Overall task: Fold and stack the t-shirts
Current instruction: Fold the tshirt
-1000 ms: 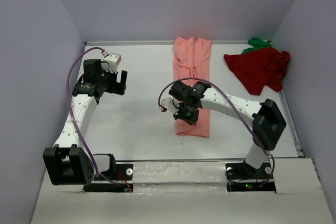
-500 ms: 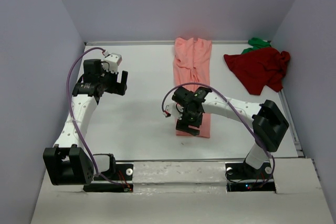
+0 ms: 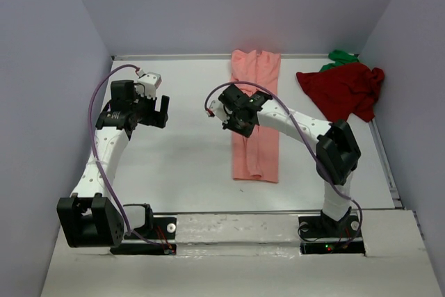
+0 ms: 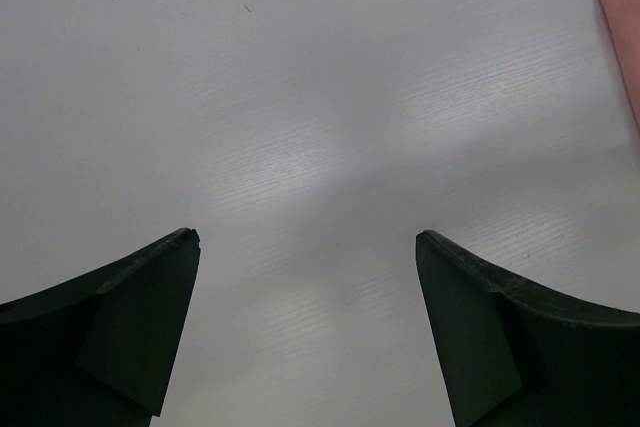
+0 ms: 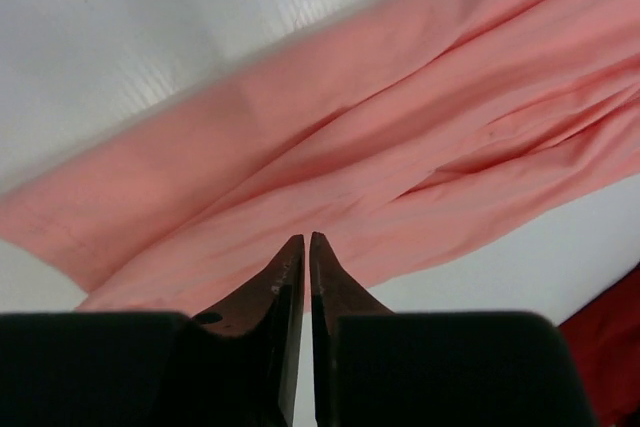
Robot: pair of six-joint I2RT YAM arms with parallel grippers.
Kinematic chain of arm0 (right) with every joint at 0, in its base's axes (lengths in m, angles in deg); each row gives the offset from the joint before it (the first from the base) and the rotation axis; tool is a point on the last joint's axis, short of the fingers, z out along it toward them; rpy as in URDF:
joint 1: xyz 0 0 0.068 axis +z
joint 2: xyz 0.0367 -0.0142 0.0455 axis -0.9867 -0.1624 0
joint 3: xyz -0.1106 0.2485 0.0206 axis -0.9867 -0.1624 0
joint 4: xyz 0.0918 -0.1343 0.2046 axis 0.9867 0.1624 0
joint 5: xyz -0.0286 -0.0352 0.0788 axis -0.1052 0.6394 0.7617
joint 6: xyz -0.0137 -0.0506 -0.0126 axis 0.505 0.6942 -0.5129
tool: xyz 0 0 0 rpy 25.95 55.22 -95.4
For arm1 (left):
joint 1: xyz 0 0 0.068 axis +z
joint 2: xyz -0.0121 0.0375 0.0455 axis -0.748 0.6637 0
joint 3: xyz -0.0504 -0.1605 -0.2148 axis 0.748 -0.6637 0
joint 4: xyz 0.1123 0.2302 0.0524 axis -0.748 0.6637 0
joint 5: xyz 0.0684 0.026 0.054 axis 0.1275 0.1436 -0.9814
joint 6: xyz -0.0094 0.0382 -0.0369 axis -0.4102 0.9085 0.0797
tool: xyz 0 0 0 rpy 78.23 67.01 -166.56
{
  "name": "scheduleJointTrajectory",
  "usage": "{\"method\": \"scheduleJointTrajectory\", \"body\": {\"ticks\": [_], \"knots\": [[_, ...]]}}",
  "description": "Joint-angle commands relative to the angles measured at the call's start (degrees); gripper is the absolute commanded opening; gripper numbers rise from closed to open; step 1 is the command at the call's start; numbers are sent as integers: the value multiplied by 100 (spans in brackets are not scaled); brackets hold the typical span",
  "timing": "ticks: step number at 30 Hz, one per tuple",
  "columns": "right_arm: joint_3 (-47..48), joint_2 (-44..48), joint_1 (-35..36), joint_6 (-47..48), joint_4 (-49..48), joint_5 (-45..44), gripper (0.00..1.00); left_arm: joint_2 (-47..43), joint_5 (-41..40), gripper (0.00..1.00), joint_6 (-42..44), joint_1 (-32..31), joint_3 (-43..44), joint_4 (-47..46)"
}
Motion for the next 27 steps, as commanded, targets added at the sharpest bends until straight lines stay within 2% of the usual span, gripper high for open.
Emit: {"method": "scheduleJointTrajectory", "body": {"ticks": [1,12,19,27], "knots": [[707,-386,28,-105,164,243,8,-263,-17,99,54,18,-97,-63],[340,-475,28,-25,349,771,0,-255,1,99,62,18,-106,-98],[-152,-467,28,45,507,1149,0,-272,1,99,62,18,-115,-98],[-452,-519,28,54,455,1202,0,-255,10,99,54,18,-97,-98]]}}
